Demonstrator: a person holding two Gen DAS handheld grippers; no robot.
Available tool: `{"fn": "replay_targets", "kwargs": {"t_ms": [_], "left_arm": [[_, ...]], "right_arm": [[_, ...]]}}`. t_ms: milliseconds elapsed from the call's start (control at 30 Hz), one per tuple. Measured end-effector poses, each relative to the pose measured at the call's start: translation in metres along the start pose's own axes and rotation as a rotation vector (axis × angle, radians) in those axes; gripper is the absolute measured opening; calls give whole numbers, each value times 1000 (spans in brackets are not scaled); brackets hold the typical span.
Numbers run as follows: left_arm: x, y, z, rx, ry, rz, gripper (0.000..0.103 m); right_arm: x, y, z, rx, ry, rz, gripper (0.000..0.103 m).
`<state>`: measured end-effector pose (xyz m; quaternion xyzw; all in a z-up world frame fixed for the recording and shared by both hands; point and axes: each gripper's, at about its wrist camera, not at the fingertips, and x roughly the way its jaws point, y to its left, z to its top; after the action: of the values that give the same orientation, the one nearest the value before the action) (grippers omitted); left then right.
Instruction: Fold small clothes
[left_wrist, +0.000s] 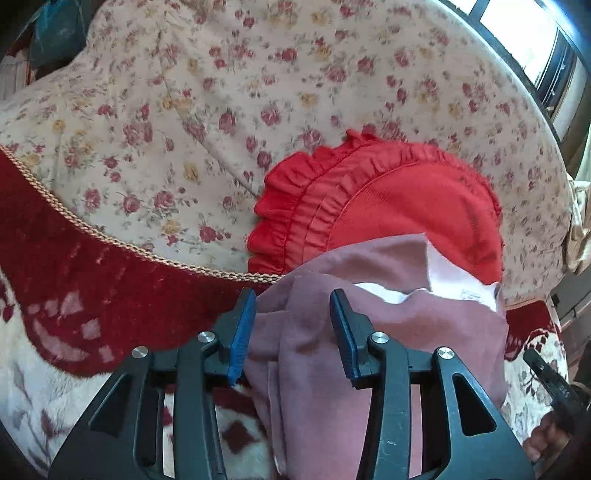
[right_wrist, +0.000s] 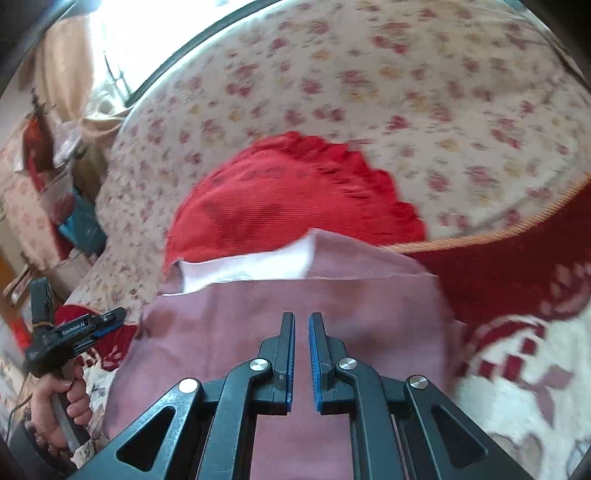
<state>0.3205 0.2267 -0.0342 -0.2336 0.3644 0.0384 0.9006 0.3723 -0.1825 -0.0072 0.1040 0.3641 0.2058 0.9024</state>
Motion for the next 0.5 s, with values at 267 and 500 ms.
{"fn": "replay_targets", "kwargs": {"t_ms": [267, 500], "left_arm": [[37, -11, -4, 105, 60, -25, 40], [40, -5, 1, 69, 66, -78, 32]], "right_arm": [[-6, -39, -5, -1, 30, -61, 6], [-6, -52, -2, 37, 21, -48, 6]]}}
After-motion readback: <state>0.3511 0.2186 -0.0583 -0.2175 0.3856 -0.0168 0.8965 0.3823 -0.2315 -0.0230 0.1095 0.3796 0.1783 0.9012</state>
